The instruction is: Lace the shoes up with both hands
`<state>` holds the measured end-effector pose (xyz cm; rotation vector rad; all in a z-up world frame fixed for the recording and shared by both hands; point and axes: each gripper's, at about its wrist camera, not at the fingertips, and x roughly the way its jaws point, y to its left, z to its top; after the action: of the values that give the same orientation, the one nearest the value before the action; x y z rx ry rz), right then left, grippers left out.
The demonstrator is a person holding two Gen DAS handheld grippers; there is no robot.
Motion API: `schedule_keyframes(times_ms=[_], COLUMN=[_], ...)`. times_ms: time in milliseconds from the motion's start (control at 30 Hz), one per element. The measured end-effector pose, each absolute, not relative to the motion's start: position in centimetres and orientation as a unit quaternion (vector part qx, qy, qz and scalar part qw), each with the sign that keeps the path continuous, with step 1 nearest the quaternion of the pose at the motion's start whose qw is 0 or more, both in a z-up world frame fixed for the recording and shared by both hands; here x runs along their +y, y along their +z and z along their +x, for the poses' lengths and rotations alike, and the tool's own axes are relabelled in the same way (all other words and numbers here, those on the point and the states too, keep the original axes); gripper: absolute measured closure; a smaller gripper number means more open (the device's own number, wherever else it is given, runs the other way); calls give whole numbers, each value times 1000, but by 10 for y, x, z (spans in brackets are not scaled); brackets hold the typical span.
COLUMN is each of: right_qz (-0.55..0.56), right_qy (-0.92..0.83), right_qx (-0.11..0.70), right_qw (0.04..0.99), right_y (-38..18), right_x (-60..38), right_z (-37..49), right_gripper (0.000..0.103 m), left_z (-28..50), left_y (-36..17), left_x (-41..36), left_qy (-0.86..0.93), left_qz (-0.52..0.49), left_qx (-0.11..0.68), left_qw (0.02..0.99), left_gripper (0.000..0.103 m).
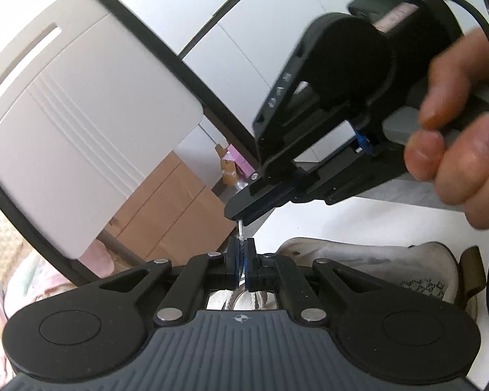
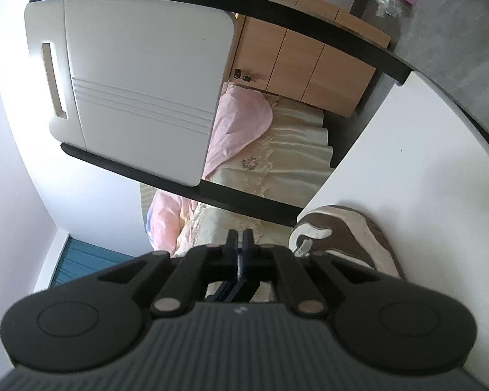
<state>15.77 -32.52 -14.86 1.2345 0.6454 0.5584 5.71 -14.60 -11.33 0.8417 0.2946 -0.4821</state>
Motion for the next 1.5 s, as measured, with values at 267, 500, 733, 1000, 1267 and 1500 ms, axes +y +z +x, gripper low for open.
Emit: schedule_keyframes(times_ms=[267,500,733,1000,1267,1500], right_qz=[555,559,562,554,308,160], right_qy=[253,266,270,278,289,293], right_qx=[292,299,306,312,299,318], right_qw=[737,727,720,720,856,887], right_y=[-147,-148,-150,-148,-101,-103], right_x=[-329,-327,-326,-327,-308,-270], right_z=[158,159,159,162,151,141], right_gripper=[100,100,100,96,61,71], left_z=[62,82,86,94,121,116], left_y=[-114,-121,-125,-113,-100,-107], left_x=[-143,-134,-133,-122,-88,-94], left_qy=[-233,-247,-250,-256,-257,-279], left_qz=[399,399,402,377,313,316], left_qx=[133,133,144,162,233,267], left_qw=[877,873,869,875,884,867], left_gripper=[60,74,96,100,100,100])
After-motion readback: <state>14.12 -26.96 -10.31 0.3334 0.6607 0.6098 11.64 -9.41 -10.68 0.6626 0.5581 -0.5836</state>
